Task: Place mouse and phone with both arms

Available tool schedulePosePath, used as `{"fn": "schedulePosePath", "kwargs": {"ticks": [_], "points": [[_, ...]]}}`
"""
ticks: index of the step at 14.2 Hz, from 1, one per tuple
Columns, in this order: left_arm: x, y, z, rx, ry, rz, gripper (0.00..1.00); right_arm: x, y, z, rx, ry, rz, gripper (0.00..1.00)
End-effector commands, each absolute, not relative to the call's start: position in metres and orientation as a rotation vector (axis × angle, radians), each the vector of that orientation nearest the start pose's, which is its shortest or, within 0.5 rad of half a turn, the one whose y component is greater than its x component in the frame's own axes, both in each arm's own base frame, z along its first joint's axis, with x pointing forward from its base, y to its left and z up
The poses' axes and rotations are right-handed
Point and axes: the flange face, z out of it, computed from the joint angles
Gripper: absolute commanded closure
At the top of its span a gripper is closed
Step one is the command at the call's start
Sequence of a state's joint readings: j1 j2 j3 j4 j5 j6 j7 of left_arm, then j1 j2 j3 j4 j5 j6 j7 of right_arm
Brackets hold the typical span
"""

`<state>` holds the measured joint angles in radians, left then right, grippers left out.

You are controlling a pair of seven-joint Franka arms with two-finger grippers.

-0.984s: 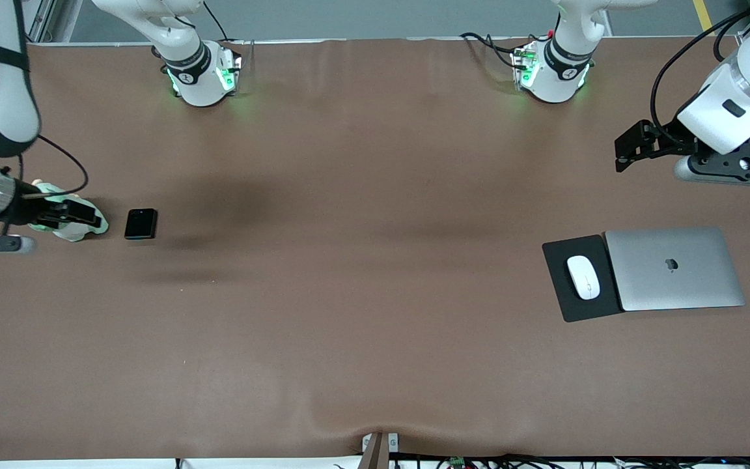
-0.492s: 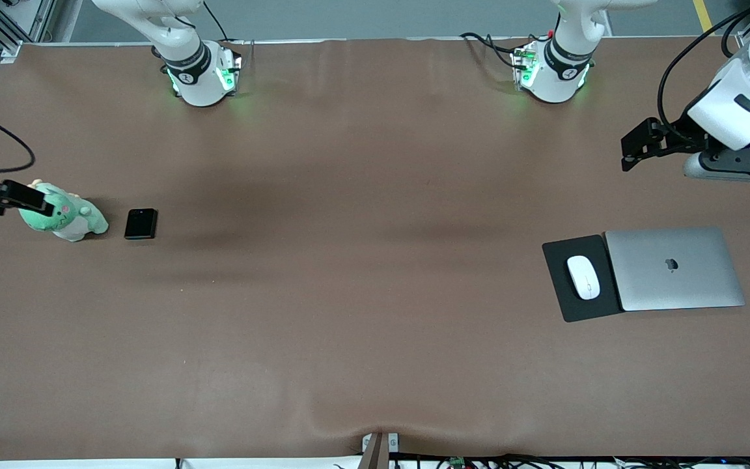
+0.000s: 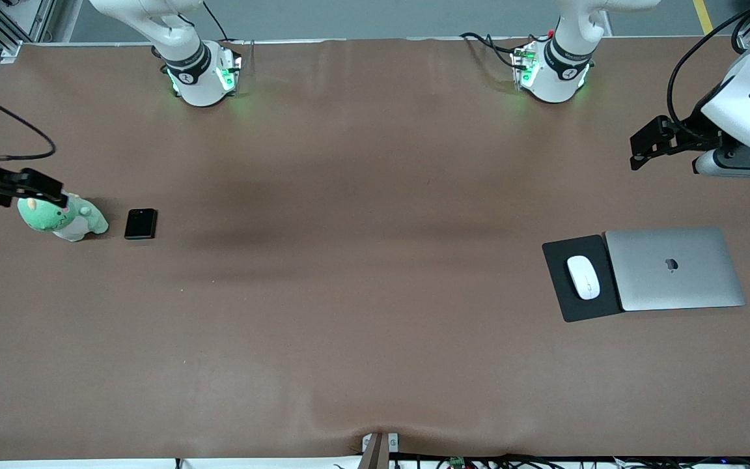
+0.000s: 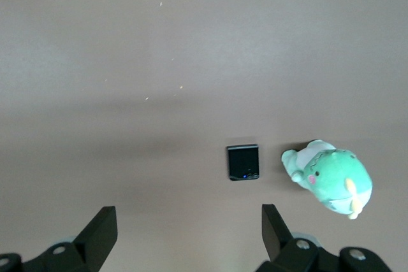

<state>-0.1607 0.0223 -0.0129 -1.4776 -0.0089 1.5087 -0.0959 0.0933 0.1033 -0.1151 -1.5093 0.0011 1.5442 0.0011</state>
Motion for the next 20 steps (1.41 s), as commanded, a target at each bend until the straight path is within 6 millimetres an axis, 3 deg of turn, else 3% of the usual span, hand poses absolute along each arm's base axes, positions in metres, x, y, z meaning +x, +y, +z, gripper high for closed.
{"fn": "schedulePosePath", "kwargs": {"ticks": [1, 5, 8, 13, 20], "points": [[0.542, -0.093, 0.656, -3.17, 0.133, -0.001, 0.0, 0.575, -0.01, 0.611, -3.164, 0.061, 0.116, 0.0], [0.542, -0.093, 0.655, -3.171, 0.133, 0.001, 0.0, 0.559, -0.02, 0.636, -3.16, 0.084, 0.051, 0.0], [0.542, -0.091, 0.656, -3.171, 0.128, 0.001, 0.0, 0.549, -0.027, 0.64, -3.159, 0.081, 0.02, 0.0], [0.542, -0.092, 0.657, -3.172, 0.128, -0.003, 0.0, 0.544, -0.075, 0.643, -3.155, 0.018, 0.008, 0.0], [0.542, -0.092, 0.657, -3.172, 0.128, -0.006, 0.0, 0.546, -0.066, 0.635, -3.152, 0.051, 0.024, 0.0]]}}
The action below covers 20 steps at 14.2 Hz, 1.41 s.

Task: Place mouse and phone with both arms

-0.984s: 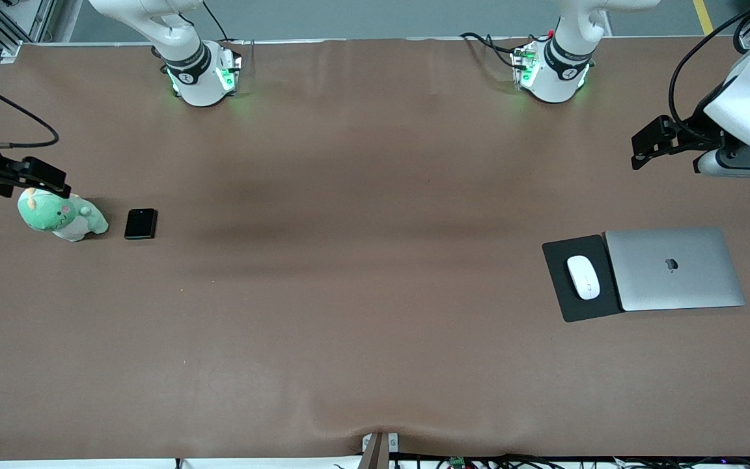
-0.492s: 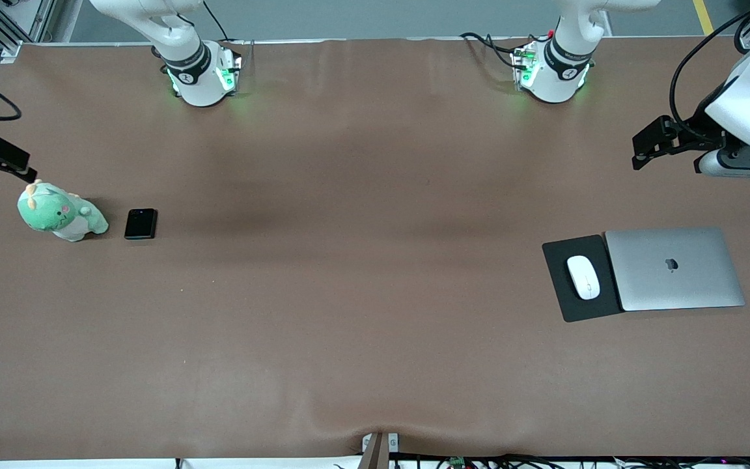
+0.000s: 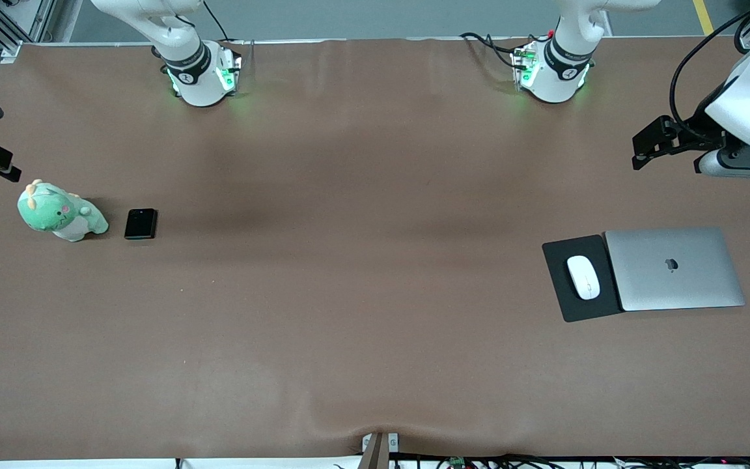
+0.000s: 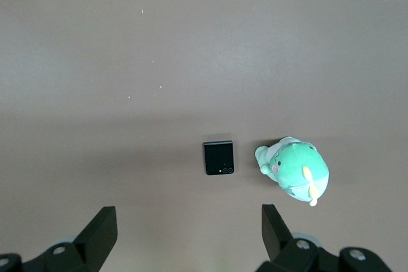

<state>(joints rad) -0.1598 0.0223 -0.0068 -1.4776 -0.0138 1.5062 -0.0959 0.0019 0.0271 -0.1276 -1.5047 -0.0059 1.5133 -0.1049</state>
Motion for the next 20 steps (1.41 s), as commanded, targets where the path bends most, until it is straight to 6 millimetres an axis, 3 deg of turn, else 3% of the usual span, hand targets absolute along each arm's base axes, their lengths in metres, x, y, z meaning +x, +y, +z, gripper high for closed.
{"fn": "schedulePosePath", "kwargs": {"ticks": [1, 5, 8, 20], "points": [[0.541, -0.093, 0.657, -3.173, 0.129, -0.006, 0.0, 0.546, -0.066, 0.634, -3.151, 0.054, 0.026, 0.0], [0.543, -0.094, 0.656, -3.179, 0.129, -0.004, 0.0, 0.547, -0.058, 0.633, -3.158, 0.044, 0.024, 0.0], [0.543, -0.093, 0.656, -3.18, 0.129, -0.012, 0.0, 0.549, -0.033, 0.631, -3.159, 0.098, 0.03, 0.0], [0.546, -0.093, 0.645, -3.199, 0.126, -0.018, 0.0, 0.547, -0.033, 0.633, -3.158, 0.11, 0.042, 0.0]]}}
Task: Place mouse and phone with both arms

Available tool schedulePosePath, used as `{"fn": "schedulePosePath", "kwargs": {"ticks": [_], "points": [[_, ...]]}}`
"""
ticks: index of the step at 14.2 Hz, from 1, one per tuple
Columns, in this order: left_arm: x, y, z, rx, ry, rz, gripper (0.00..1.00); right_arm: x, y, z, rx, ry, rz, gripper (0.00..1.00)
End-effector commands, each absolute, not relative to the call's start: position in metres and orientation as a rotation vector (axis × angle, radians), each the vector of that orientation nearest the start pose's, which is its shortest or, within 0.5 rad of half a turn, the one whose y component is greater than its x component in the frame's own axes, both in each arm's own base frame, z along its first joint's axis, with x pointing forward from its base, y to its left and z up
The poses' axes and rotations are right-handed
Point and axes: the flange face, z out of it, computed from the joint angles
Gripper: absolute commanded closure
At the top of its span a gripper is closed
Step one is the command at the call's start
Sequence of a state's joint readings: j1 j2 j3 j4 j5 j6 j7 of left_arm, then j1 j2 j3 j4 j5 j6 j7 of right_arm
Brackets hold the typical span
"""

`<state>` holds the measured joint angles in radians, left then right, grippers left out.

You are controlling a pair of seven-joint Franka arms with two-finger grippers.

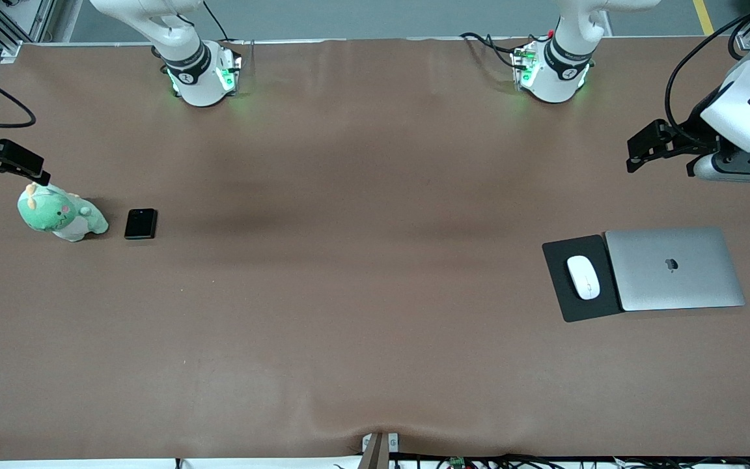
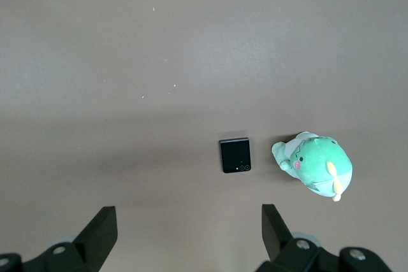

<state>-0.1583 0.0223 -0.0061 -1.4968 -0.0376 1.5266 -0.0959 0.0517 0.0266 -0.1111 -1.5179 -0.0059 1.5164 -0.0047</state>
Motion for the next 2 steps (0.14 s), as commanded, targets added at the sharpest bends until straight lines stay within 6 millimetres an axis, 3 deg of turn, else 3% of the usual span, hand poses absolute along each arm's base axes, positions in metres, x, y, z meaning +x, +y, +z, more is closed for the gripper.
{"fn": "schedulePosePath", "kwargs": {"ticks": [1, 2], "points": [[0.5461, -0.0926, 0.6446, -3.199, 0.124, -0.018, 0.0, 0.5473, -0.0334, 0.6331, -3.158, 0.11, 0.042, 0.0], [0.5461, -0.0926, 0.6446, -3.199, 0.124, -0.018, 0.0, 0.5467, -0.0334, 0.6345, -3.158, 0.11, 0.04, 0.0]]}}
